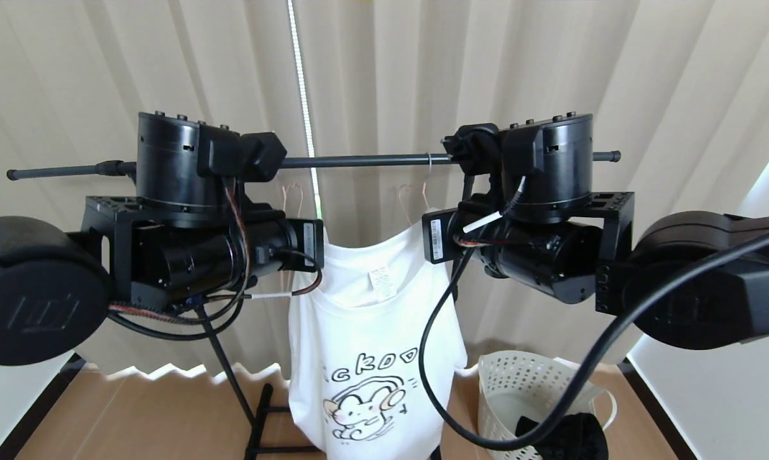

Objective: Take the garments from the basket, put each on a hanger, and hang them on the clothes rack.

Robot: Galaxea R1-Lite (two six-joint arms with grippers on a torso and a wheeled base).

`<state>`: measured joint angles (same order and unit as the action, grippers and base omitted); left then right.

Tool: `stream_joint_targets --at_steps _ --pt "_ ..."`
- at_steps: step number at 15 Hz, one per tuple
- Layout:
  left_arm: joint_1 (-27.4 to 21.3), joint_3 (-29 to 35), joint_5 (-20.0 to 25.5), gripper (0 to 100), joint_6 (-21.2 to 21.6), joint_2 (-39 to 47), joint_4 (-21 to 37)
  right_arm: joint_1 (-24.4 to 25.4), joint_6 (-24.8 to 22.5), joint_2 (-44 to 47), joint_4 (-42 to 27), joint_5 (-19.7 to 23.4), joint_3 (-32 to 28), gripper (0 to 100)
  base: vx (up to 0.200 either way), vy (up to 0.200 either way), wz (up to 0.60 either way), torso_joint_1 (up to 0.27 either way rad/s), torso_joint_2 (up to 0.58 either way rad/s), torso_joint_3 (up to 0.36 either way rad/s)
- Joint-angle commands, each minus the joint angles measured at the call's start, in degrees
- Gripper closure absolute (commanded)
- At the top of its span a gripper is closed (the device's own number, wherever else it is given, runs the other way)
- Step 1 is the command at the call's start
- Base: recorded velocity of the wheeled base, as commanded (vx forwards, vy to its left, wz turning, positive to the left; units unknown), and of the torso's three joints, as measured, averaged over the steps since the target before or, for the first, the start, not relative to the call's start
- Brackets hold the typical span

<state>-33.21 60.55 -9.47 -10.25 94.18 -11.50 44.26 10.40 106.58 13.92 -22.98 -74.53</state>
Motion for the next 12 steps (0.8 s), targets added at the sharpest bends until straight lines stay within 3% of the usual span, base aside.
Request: stream_joint_targets --at_steps 1,4,7,12 --pt "-1.6 -5.79 -0.11 100 -0.56 -2.69 -0.02 0.3 2.87 4.6 -0.21 -0.4 -4.22 100 0.0 0.0 0.0 0.0 0.0 0.0" --pt "-5.99 -9.93 0.07 100 -5.83 -3.13 -0.11 1.7 6.56 7.94 -0.12 -4.79 -8.79 100 0.0 0.0 0.0 0.0 0.0 0.0" --pt "-11.09 -11.95 0.77 100 -8.91 -1.64 -0.28 3.72 9.82 9.08 -0.12 -5.23 -10.72 100 0.0 0.0 0.0 0.0 0.0 0.0" --pt "-14.87 -8.87 0.77 100 -11.46 4.87 -0.63 4.16 10.43 8.55 -0.12 -5.59 -10.63 100 0.0 0.0 0.0 0.0 0.0 0.0"
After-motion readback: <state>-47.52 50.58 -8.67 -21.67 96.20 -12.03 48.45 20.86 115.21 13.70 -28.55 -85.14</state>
